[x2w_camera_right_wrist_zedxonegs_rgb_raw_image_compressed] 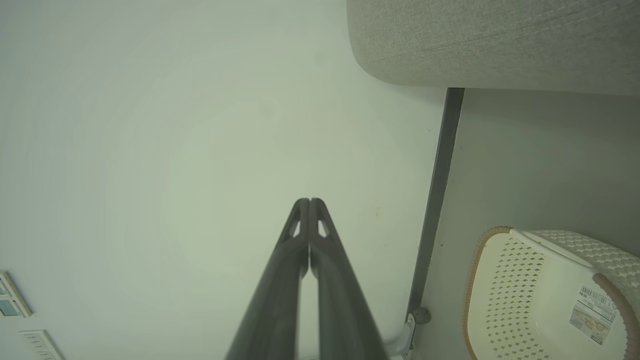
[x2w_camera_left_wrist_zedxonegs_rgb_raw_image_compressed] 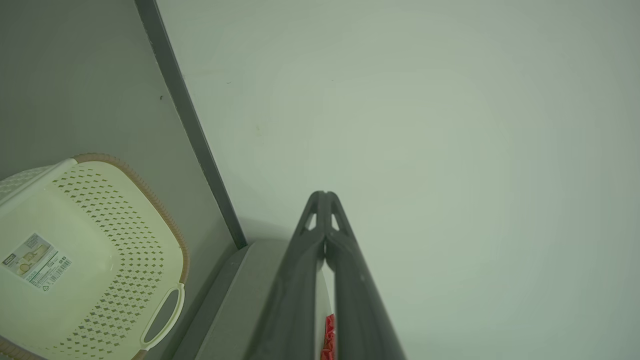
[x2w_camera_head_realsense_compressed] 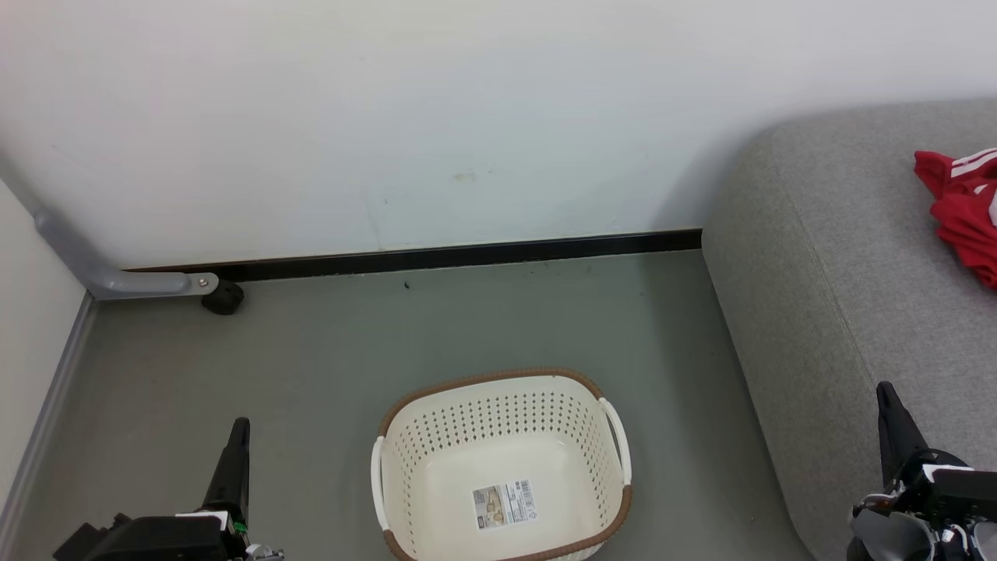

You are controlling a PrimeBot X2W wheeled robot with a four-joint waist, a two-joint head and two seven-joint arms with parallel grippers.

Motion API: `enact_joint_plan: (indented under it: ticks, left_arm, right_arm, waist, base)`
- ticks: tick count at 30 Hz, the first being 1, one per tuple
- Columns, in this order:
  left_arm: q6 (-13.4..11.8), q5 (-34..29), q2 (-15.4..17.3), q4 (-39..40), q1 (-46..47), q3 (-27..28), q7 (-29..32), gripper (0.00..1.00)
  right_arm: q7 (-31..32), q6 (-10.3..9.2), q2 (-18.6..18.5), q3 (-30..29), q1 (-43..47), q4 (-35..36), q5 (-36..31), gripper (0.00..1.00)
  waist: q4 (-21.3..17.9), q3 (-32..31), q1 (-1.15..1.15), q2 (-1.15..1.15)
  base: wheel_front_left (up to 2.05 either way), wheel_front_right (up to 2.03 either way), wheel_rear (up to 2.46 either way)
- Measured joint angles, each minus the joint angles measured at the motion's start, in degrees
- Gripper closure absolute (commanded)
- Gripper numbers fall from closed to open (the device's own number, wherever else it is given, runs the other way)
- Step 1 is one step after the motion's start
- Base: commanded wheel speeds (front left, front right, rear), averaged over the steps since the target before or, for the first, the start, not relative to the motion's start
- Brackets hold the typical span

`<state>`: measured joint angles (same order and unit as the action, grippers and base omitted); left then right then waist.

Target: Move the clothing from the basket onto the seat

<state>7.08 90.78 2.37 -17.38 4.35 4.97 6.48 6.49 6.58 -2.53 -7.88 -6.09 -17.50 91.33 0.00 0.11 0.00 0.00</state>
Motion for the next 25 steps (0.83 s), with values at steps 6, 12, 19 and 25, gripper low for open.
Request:
enact_joint_plan:
  ticks: [6,12,19,25]
  left_arm:
    - [0.0,0.0,0.0,0.0,0.0,0.0,0.0,1.00]
    - [0.0,0.0,0.0,0.0,0.0,0.0,0.0,1.00]
    - [0.0,0.0,0.0,0.0,0.0,0.0,0.0,1.00]
    - [0.0,0.0,0.0,0.1,0.0,0.0,0.0,1.00]
  right_arm:
    - [0.0,0.00,0.0,0.0,0.0,0.0,0.0,1.00]
    - [0.0,0.00,0.0,0.0,0.0,0.0,0.0,1.00]
    - [0.0,0.00,0.0,0.0,0.1,0.0,0.0,1.00]
    - [0.0,0.00,0.0,0.0,0.1,0.0,0.0,1.00]
  waist:
    - [0.0,0.0,0.00,0.00]
    - [0.0,0.0,0.00,0.00]
    - [0.0,0.0,0.00,0.01]
    - [0.0,0.0,0.00,0.00]
  base:
    - [0.00,0.00,0.00]
    - [0.00,0.00,0.00]
    - [0.00,0.00,0.00]
    - [0.00,0.00,0.00]
